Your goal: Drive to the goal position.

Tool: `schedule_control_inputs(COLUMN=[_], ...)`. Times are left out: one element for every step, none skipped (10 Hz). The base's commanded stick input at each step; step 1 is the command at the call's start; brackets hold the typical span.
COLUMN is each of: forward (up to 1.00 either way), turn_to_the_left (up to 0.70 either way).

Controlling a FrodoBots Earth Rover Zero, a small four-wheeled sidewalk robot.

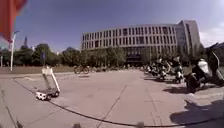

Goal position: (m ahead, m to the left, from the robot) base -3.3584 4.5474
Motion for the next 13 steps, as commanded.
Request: schedule_control_inputs(forward=[0.70, 0.70, 0.70, 0.70, 0.70, 0.70, 0.70, 0.70, 0.70, 0.70, 0.70, 0.70, 0.70], turn_to_the_left=[-0.06, -0.06, -0.06, -0.06, -0.06, -0.06, -0.06, -0.06, -0.06, -0.06, -0.06, -0.06, -0.06])
